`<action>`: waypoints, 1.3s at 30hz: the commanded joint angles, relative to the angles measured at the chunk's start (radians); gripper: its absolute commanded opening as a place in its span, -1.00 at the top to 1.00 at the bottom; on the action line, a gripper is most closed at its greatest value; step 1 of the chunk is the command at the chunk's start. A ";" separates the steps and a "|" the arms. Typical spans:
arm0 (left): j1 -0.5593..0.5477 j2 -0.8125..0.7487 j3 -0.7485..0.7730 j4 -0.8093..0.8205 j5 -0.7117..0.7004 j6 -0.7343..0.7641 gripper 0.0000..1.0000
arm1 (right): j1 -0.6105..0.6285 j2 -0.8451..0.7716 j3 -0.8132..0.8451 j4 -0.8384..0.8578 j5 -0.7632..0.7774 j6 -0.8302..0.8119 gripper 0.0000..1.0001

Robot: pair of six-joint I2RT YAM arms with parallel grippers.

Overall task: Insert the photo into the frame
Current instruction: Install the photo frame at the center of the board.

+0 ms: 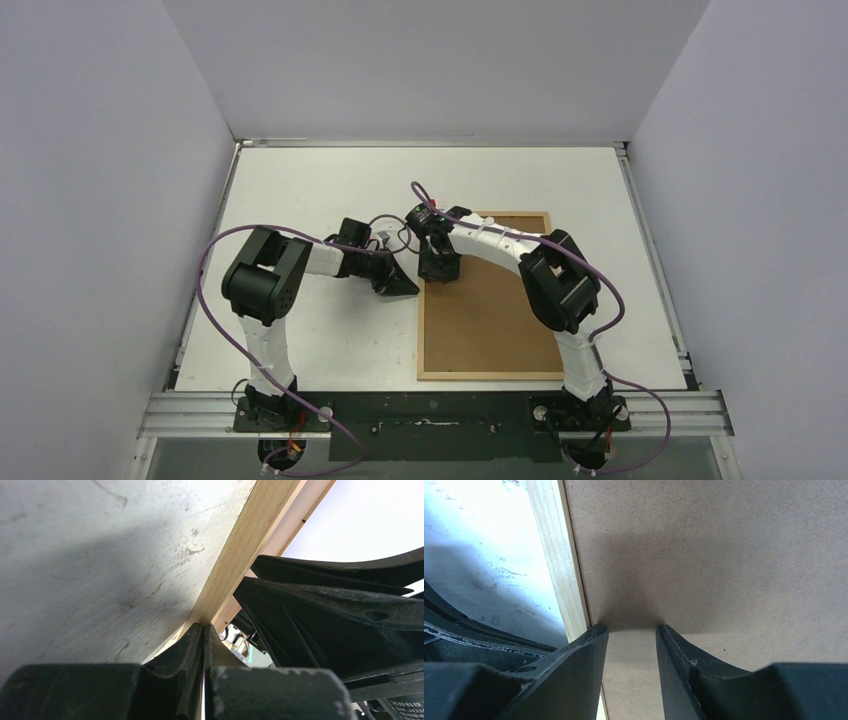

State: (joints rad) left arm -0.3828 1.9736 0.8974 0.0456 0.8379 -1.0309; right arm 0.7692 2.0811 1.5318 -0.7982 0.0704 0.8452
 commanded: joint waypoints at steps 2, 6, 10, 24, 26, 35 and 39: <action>-0.001 0.069 -0.043 -0.145 -0.145 0.001 1.00 | 0.027 0.185 -0.054 0.009 0.031 -0.004 0.16; 0.012 0.062 -0.048 -0.145 -0.142 0.003 1.00 | 0.040 0.224 -0.044 -0.007 0.037 0.029 0.16; 0.027 0.043 -0.049 -0.148 -0.129 0.011 1.00 | 0.053 0.254 -0.052 -0.015 0.058 0.054 0.21; 0.105 -0.120 0.151 -0.379 -0.110 0.252 0.66 | -0.054 -0.178 -0.030 0.114 0.125 -0.020 -0.05; 0.107 -0.093 0.220 -0.411 -0.112 0.286 0.53 | -0.099 -0.234 -0.056 0.106 0.136 -0.022 -0.07; 0.102 0.094 0.516 -0.481 -0.205 0.357 0.05 | -0.446 -0.488 -0.229 -0.031 0.257 -0.090 -0.38; 0.082 0.131 0.544 -0.474 -0.231 0.354 -0.11 | -0.645 -0.492 -0.314 0.027 0.179 -0.132 -0.68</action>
State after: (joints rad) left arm -0.2829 2.0674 1.4040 -0.3859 0.6571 -0.7097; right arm 0.2584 1.5913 1.3003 -0.7658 0.2676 0.7700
